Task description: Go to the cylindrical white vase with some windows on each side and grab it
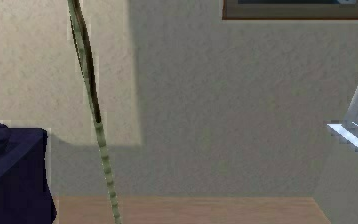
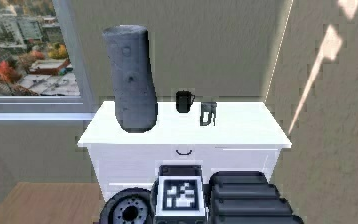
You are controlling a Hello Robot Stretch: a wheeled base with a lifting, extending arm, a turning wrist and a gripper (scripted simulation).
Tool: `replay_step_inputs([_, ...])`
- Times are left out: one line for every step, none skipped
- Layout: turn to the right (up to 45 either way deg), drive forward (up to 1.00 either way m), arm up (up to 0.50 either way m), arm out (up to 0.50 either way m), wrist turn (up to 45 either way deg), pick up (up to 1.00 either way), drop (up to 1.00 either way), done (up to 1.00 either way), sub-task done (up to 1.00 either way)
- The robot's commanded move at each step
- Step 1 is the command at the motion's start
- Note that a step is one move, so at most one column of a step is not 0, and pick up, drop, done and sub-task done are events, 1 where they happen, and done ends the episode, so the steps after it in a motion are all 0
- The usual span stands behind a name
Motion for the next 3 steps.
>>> replay_step_inputs([0.0,0.00,0.00,0.50,0.0,0.00,0.00,0.00,0.00])
replay_step_inputs([0.0,0.00,0.00,0.00,45.0,0.00,0.00,0.00,0.00])
replay_step_inputs([0.0,0.00,0.00,0.00,45.0,0.00,0.00,0.00,0.00])
